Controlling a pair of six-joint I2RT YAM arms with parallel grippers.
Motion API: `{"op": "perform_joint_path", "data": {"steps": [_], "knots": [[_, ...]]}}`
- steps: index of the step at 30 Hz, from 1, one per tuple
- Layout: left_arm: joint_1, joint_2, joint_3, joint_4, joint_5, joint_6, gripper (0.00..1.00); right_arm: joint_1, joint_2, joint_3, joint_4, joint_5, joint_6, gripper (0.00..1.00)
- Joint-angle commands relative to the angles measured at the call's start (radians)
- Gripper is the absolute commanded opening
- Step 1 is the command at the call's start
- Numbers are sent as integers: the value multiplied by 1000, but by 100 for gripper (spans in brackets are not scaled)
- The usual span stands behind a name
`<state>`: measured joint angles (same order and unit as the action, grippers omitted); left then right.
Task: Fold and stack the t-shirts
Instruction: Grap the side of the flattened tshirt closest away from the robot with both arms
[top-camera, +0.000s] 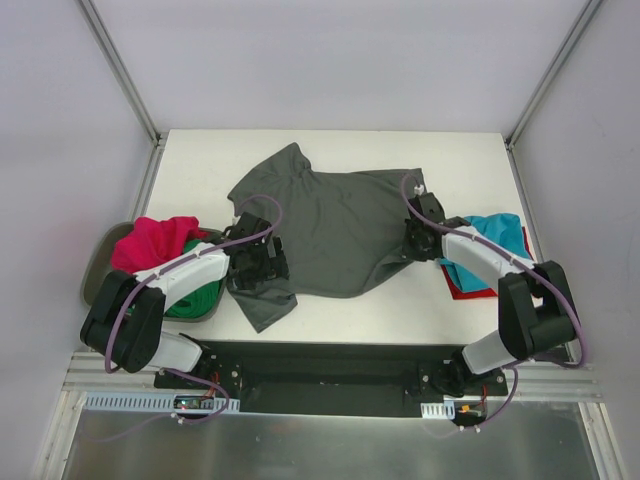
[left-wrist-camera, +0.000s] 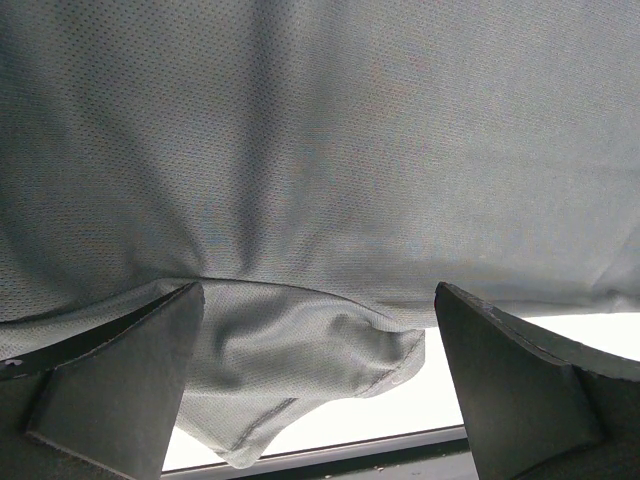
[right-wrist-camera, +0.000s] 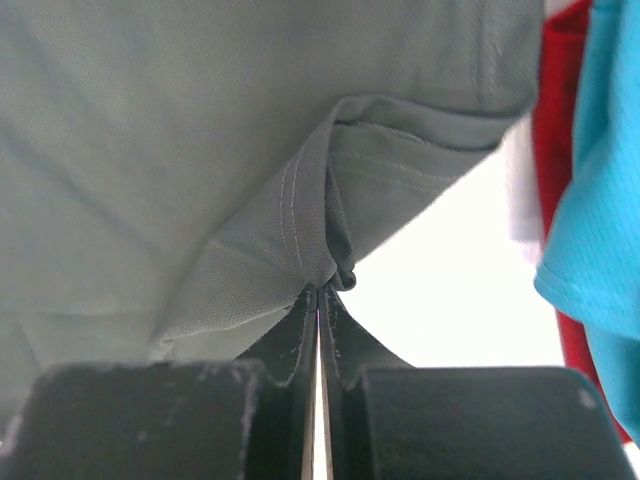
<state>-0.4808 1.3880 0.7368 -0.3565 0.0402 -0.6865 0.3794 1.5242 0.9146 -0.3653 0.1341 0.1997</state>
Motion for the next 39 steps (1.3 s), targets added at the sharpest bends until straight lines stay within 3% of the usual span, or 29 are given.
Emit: {"op": "perform_joint_path", "data": {"steps": [1,11,22,30,37,39], "knots": [[1,-24,-2,-10,-19,-13,99,-2,-91,-45,-110,56,32,1],[-2,-99,-39,-59,87,-16,99,-2,-268,-216,-215,79,79,1],[-42,-360,-155,-280,72,-84,98,-7,-314,-279,-222,110,67,2],[-71,-360,-188,-291,89,-108,60,-14,-317,-270,-212,104,47,2],[-87,-316,-197,-295,79,-120,35,-20,-318,-283,-208,96,47,2],[-93,-297,-195,-295,79,-114,31,-22,-320,-287,-204,94,46,2]]}}
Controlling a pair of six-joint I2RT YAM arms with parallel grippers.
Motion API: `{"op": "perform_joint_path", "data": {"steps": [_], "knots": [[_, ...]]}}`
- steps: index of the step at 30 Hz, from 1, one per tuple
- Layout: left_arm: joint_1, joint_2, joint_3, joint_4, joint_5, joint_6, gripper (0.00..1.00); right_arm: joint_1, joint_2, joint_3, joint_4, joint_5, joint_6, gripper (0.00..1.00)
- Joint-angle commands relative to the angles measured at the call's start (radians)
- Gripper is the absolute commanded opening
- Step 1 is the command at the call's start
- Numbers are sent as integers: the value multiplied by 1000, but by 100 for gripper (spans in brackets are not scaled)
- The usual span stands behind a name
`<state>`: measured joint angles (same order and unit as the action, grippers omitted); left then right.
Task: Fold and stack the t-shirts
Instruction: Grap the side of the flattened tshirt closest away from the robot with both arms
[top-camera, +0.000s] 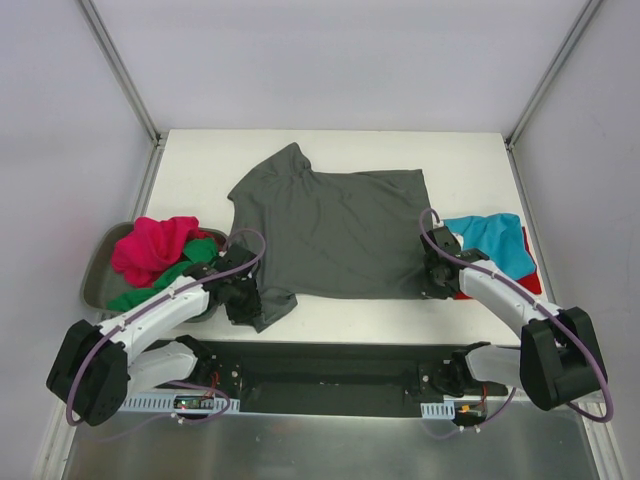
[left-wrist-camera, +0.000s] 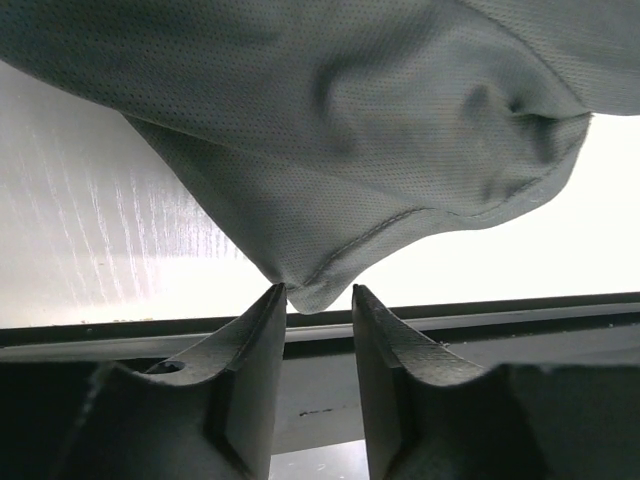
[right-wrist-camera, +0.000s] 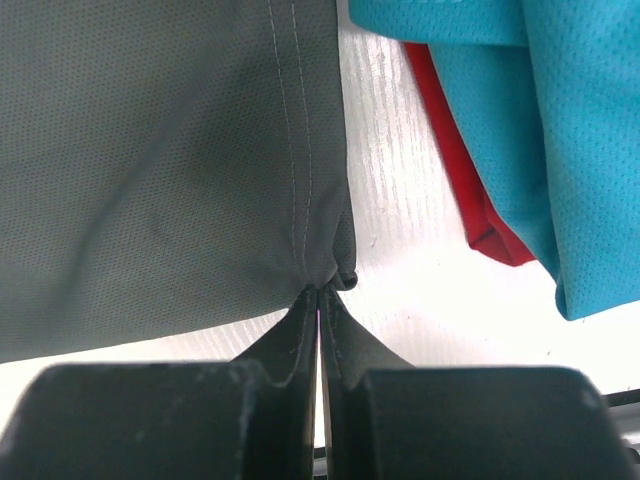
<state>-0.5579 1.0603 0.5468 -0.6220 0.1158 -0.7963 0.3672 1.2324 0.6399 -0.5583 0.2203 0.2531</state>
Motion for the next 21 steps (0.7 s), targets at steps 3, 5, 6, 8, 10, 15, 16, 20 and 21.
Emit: {"op": "perform_joint_path", "data": {"steps": [3,5,6,8,10,15,16,20,21], "knots": [[-23,52,-4,-33,-10,-3,31,-10,-31,-14,-9,4,-8,2],[-28,70,-4,-33,-11,2,31,-11,-36,-17,-8,4,-8,3],[-31,76,-5,-31,-11,-1,31,-10,-40,-22,-6,2,-6,3],[-37,99,-5,-33,-16,0,28,-13,-53,-28,0,7,-3,2],[-40,113,-7,-31,-27,-6,25,-11,-59,-29,3,5,-2,3],[-51,147,-15,-30,-39,-11,0,-14,-50,-36,12,-10,5,3],[-51,148,-18,-30,-45,-9,0,-13,-48,-39,15,-16,8,3],[-51,95,-5,-30,-56,-12,0,-13,-59,-43,21,-33,12,3],[-51,70,4,-30,-56,-11,0,-14,-68,-43,23,-35,12,2]]}}
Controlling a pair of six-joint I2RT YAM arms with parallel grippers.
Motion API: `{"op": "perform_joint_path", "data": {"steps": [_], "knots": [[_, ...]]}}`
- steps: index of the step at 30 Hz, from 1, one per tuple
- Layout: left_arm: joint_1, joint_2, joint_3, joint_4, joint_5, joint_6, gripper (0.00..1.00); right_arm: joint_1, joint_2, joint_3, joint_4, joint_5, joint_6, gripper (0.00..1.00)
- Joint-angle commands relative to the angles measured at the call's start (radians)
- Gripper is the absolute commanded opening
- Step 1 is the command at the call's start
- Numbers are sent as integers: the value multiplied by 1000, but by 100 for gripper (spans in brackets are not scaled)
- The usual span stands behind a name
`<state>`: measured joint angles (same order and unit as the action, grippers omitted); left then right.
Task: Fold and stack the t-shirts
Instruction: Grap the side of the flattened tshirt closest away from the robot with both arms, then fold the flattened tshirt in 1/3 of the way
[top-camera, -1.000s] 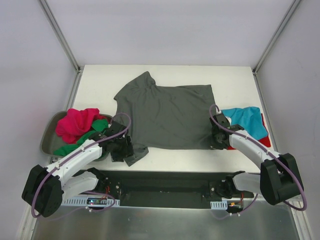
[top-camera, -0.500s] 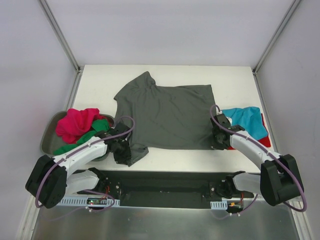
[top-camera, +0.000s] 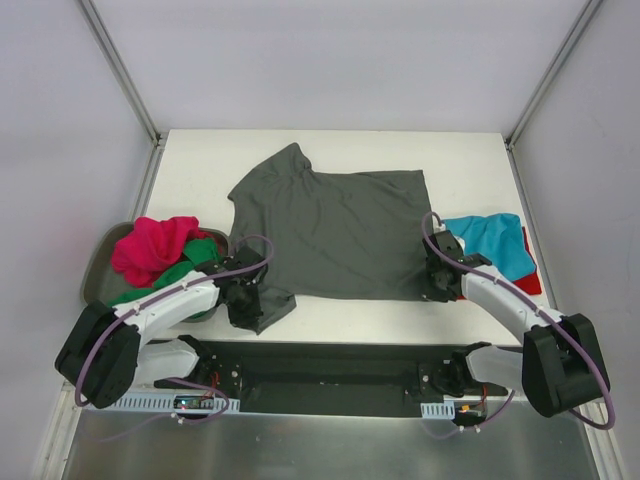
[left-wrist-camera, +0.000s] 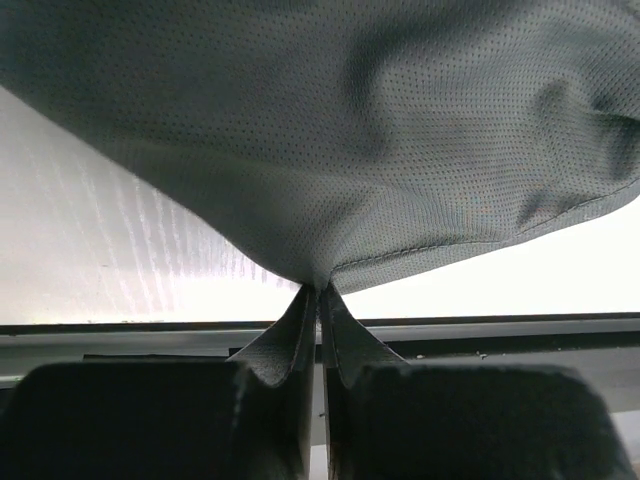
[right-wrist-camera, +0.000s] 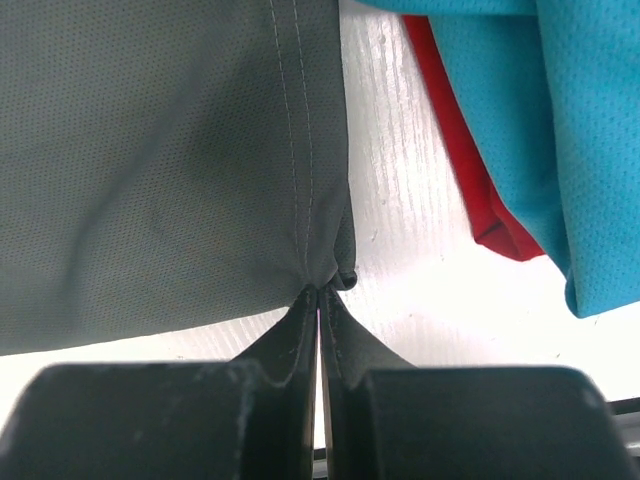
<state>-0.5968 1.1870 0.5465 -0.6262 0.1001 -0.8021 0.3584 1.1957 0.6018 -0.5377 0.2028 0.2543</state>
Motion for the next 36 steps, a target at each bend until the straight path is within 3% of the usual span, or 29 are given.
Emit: {"op": "perform_joint_path", "data": {"steps": [1,8,20,36], "knots": [[-12,-76,13,-26,-39,0,0,-6,-39,-2,-5,-17,11,2],[-12,-155,122,-27,-130,18,0,-6,-103,35,-22,-42,7,2],[9,11,400,-10,-358,84,0,-32,-70,191,-61,-13,-41,3],[209,172,529,209,-252,184,0,-121,139,449,-58,-36,-113,3]]}}
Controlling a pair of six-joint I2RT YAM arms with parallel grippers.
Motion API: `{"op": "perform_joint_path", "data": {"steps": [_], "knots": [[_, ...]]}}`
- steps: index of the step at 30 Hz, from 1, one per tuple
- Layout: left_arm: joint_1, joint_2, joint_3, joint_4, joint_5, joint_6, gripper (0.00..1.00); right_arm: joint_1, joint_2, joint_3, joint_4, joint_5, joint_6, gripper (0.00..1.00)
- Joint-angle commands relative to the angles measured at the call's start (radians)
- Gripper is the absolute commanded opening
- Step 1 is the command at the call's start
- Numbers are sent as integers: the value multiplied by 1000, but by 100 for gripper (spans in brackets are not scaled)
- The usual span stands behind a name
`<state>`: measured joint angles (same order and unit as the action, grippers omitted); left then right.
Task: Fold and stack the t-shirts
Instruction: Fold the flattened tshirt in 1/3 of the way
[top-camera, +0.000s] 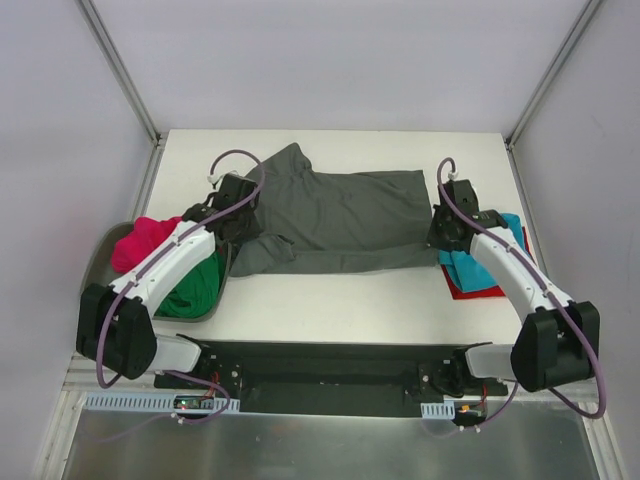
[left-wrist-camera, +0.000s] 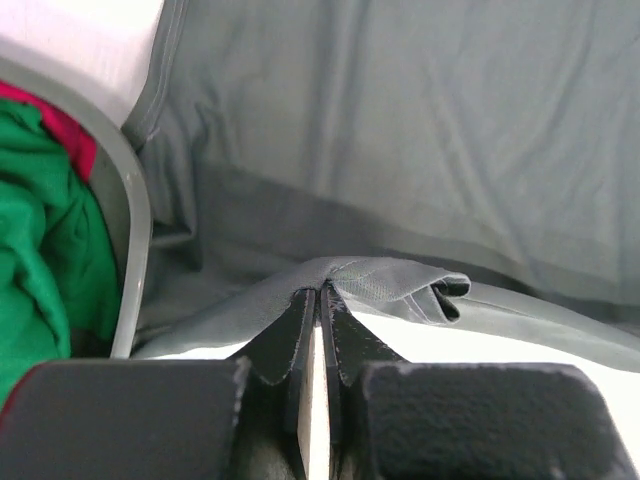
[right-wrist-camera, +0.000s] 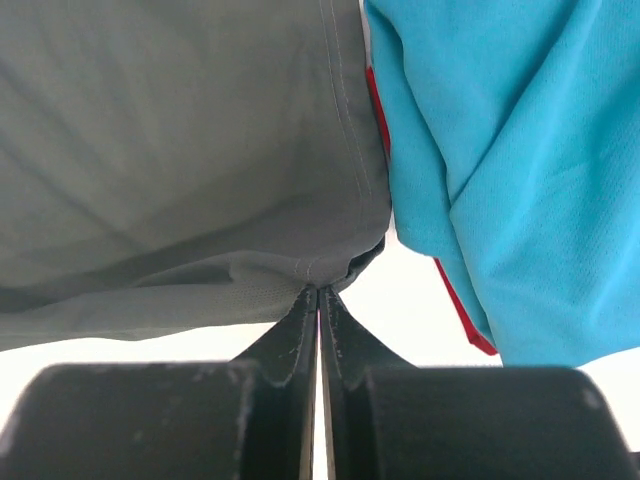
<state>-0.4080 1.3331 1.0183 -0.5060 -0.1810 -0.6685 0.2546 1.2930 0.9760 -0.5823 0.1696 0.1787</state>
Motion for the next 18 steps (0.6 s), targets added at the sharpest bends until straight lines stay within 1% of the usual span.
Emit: {"op": "perform_joint_path", "data": {"steps": [1,7,12,18], "knots": [[21,41,72,98,29,50,0,-20,54,84,-17,-2,-42,3],[35,142,170,116,-6,96,0,-48,143,145,-1,-15,-64,2],[40,224,242,116,-66,138,0,-58,195,179,22,-15,-81,2],[57,304,307,118,-63,162,0,-74,267,231,42,-28,-104,2]]}}
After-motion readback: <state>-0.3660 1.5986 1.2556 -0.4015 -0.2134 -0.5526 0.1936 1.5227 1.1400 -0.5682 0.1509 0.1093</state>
